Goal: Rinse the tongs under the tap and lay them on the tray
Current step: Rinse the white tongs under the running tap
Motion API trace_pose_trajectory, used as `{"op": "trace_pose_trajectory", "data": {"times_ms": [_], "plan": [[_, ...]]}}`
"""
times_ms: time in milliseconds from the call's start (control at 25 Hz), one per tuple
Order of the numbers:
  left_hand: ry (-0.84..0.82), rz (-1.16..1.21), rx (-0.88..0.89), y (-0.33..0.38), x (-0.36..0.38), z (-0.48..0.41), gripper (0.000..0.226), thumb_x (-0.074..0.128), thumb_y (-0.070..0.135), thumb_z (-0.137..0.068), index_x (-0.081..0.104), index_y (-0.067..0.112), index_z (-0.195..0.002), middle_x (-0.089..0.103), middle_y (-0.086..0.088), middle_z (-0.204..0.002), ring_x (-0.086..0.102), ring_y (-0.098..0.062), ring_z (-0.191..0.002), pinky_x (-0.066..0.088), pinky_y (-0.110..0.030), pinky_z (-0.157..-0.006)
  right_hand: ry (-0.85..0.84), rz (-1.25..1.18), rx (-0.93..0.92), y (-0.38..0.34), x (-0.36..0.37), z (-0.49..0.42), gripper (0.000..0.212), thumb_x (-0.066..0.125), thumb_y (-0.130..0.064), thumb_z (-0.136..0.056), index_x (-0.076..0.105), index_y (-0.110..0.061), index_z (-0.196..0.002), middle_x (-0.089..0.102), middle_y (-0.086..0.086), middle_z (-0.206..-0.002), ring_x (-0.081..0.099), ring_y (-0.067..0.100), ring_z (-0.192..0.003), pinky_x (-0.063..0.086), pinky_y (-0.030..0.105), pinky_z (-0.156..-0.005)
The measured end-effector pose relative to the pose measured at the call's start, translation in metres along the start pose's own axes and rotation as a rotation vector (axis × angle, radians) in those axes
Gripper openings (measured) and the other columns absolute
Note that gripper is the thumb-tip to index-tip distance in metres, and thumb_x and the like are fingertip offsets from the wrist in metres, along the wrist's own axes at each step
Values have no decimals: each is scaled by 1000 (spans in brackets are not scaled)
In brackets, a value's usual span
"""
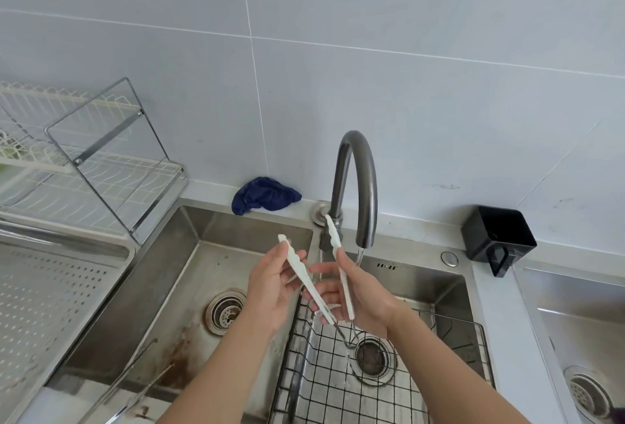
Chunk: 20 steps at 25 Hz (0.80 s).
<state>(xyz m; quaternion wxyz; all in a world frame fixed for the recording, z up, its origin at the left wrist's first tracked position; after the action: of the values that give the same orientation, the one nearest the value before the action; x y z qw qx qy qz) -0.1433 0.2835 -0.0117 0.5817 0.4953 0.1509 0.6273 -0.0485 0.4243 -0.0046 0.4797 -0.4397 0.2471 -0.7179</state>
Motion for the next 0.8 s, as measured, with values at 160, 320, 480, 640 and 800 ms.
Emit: {"op": "trace_pose_trajectory", "data": {"times_ms": [160,320,480,640,800], "plan": [[8,-754,188,-33,-19,24,15,57,34,-102,69,29,-110,74,10,-107,68,-14,-109,48,-24,-86,238,335,-10,13,-19,42,68,57,-77,-83,59,-31,-133,70,3,-106,69,24,-87,62,42,-79],[-122,-1412,452,-81,-48,48,44,58,32,-99,52,25,-142,47,8,-147,40,-14,-140,33,-23,-111,509,766,-92,45,-38,86,65,41,-78,-90,35,-47,-147,62,-9,-130,67,13,-100,55,33,-77],[-231,-1713,459,-117,-57,58,71,43,50,-101,13,27,-161,-5,-1,-172,-14,-18,-156,-5,-33,-124,723,1022,35,105,-63,118,65,39,-62,-100,25,-32,-156,50,3,-139,54,25,-120,46,40,-91],[-219,-1840,569,-128,-60,65,79,41,57,-100,9,20,-161,-16,-9,-168,-24,-26,-151,-25,-31,-119,811,1181,216,143,-74,133,81,50,-65,-93,23,-21,-156,46,1,-126,51,24,-120,48,36,-92],[-171,-1887,652,-129,-59,67,74,48,51,-99,27,14,-159,0,-14,-169,-4,-30,-155,-14,-36,-125,868,1280,249,155,-79,126,92,55,-75,-85,30,-18,-152,46,0,-132,49,19,-123,51,31,-95]]}}
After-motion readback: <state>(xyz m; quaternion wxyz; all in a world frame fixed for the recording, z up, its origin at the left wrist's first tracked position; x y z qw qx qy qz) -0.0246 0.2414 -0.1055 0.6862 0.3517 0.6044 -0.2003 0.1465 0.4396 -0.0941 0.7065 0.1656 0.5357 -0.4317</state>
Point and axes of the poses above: each hand's wrist, its own z-axis away from the middle knuckle, its own x-axis out of the palm, y = z × x, the point moved 3 cm from there along -z, towards the middle knuckle
